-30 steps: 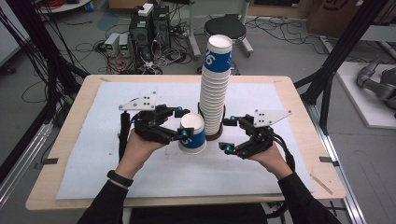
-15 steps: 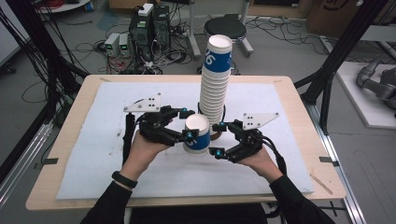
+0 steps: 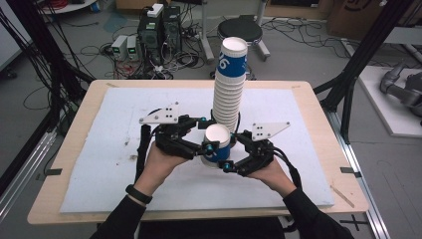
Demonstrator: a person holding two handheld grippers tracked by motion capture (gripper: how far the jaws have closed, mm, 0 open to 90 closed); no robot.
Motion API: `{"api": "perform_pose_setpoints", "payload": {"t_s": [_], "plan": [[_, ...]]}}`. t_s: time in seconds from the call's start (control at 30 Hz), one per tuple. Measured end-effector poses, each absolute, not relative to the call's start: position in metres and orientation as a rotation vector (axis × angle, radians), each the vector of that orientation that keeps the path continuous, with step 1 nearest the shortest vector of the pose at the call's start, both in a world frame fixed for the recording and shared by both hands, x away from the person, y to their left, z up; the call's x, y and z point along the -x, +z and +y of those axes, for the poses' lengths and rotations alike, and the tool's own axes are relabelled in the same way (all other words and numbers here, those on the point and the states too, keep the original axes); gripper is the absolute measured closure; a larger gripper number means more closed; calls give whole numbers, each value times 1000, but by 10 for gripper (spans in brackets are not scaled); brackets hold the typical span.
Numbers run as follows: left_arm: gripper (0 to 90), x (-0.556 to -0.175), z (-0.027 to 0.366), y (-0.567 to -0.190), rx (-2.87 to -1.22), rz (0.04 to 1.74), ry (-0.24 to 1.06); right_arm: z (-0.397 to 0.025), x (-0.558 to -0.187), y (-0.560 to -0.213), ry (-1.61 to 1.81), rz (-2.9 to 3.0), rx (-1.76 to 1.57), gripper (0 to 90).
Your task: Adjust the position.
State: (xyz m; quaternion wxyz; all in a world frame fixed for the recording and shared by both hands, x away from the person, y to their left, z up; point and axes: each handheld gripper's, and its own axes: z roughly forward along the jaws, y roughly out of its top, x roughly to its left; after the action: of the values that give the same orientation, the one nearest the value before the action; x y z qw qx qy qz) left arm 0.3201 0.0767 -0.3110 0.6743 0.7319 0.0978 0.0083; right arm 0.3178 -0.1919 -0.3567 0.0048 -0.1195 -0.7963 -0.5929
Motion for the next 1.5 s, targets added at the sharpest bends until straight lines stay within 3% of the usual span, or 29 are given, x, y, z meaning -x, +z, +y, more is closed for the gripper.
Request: {"api": "perform_pose_setpoints", "payload": {"t_s": [0.53, 0.63, 0.87, 1.1, 1.23, 1.5], "plan": [[288, -319, 77, -309, -1673, 216, 5, -187, -316, -357, -1806, -2576, 338, 221], [224, -319, 76, -303, -1755, 224, -19, -187, -317, -356, -1770, -2595, 320, 232], [212, -314, 76, -293, -1947, 225, 24, -185, -317, -353, -1639, -2678, 302, 237], [217, -316, 71, -299, -2000, 231, 26, -181, -317, -353, -1549, -2730, 278, 238], [290, -317, 69, -302, -2012, 211, 10, -179, -316, -353, -1534, -2749, 260, 239], [295, -322, 80, -304, -1884, 220, -25, -184, -317, -349, -1628, -2687, 286, 189]]}}
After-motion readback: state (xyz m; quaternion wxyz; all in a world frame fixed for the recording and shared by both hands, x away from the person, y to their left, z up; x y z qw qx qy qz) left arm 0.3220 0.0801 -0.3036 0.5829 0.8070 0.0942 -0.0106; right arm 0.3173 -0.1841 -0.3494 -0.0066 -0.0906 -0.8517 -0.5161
